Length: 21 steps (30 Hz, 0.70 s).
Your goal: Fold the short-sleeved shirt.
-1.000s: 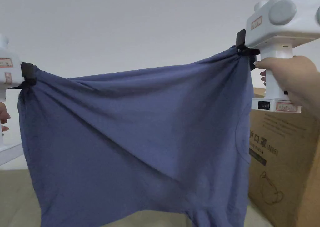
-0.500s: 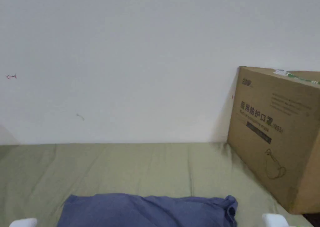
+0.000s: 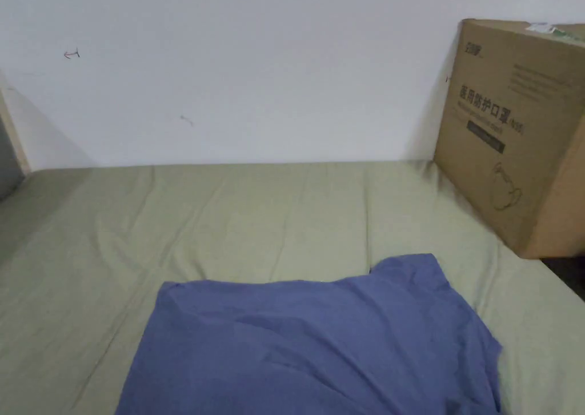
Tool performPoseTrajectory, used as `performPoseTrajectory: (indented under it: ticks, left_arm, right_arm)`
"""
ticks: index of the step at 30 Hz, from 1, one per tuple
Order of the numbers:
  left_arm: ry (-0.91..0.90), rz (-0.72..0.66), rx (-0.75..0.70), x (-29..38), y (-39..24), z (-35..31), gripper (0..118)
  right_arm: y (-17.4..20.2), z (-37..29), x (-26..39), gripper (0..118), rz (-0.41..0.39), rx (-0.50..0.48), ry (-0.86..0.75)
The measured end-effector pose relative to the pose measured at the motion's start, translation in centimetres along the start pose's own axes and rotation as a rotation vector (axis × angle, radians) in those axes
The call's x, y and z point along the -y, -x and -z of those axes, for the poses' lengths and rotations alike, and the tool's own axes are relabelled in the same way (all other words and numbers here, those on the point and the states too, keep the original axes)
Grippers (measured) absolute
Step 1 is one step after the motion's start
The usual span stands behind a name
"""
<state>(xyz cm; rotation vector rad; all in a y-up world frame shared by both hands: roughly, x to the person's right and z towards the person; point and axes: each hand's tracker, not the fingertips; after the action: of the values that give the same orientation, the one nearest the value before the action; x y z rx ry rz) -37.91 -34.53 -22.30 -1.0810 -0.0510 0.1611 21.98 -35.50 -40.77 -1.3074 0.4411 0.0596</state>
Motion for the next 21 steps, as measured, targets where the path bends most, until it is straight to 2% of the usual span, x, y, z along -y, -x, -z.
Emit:
performPoseTrajectory:
  ticks: [3, 6, 7, 8, 9, 10, 11, 13, 15, 17, 19, 20, 21]
  left_arm:
    - [0.039, -0.021, 0.023, 0.2, 0.7, 0.0, 2]
    - [0.092, -0.108, 0.045, -0.3, 1.0, 0.7, 2]
    - [0.093, -0.105, 0.044, -0.6, 1.1, 0.7, 4]
    - [0.108, -0.108, 0.049, -0.8, 1.0, 0.7, 17]
    - [0.133, -0.113, 0.050, -0.9, 1.0, 0.7, 49]
    - [0.153, -0.120, 0.050, -0.9, 1.2, 0.6, 92]
    - [0.168, -0.121, 0.045, -0.8, 1.3, 0.3, 117]
    - [0.122, -0.122, 0.046, -0.6, 1.2, -1.6, 111]
    - [0.059, -0.167, 0.046, -0.8, 1.3, -3.4, 111]
    - [-0.070, -0.231, 0.052, -0.9, 0.2, -6.7, 111]
    - [-0.267, -0.270, 0.041, -0.9, -1.0, -9.8, 110]
    - [-0.398, -0.269, 0.017, -0.7, -2.0, -11.5, 104]
    - [-0.498, -0.268, -0.014, -0.3, -4.1, -13.3, 92]
  right_arm:
    - [0.1, -0.2, -0.2, 4, -0.018, 0.015, -0.004]
    - [0.8, 0.1, -1.0, 5, 0.024, 0.040, 0.014]
    - [1.1, 0.1, -1.2, 8, 0.040, 0.045, 0.021]
    - [1.3, 0.0, -1.3, 41, 0.056, 0.060, 0.034]
    - [1.4, -0.1, -1.4, 81, 0.062, 0.057, 0.043]
    - [1.1, 0.1, -1.5, 108, 0.063, 0.057, 0.055]
    - [1.5, -0.5, -1.2, 116, 0.057, 0.058, 0.048]
    - [2.3, -2.3, -1.2, 116, 0.014, 0.078, -0.001]
    - [3.3, -4.3, -1.0, 116, -0.015, 0.098, -0.074]
    - [5.5, -7.6, -0.5, 116, -0.047, 0.079, -0.232]
    - [7.9, -10.9, 0.4, 114, -0.052, 0.004, -0.425]
    - [9.0, -12.4, 1.0, 108, -0.048, -0.032, -0.537]
    - [9.8, -13.3, 1.5, 102, -0.037, -0.063, -0.631]
